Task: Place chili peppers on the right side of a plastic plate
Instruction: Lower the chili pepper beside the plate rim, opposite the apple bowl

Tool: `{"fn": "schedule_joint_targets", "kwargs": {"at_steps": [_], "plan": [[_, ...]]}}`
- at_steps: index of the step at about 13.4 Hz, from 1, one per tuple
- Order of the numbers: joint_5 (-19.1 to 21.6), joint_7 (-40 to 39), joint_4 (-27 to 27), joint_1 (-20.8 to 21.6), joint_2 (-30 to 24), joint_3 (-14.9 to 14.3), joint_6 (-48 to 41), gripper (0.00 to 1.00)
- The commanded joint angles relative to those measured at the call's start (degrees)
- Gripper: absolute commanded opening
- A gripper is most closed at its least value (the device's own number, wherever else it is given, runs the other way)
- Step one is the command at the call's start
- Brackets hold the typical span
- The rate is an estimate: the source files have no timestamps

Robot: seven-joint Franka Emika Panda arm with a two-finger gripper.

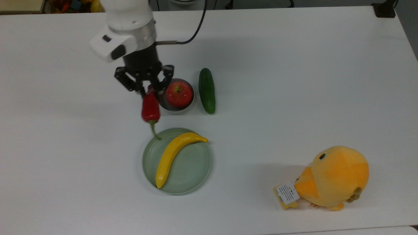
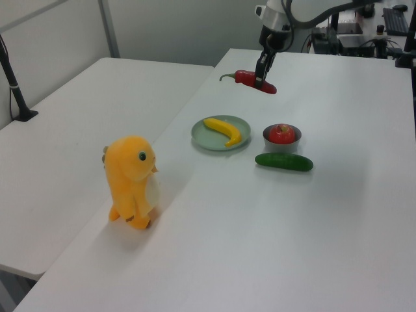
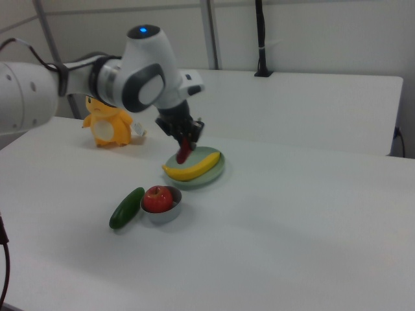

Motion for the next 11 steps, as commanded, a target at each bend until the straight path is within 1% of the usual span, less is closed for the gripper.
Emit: {"fn": "schedule_joint_targets", "kwargs": {"at_steps": [1, 2, 5, 9, 11], "plan": [[2.48, -3.48, 1.48, -3.13, 4.94, -0.33, 7.69, 0.0], [2.48, -3.49, 1.56, -3.92, 5.99, -0.33, 9.28, 0.0], [2.65, -3.49, 5.33, -4.81, 11.61, -0.25, 12.71, 0.0], [2.65, -3.4, 5.52, -4.9, 15.21, -0.25, 19.12, 0.0], [2.65, -3.31, 5.61, -4.9, 16.89, -0.25, 20.88, 0.0]]}}
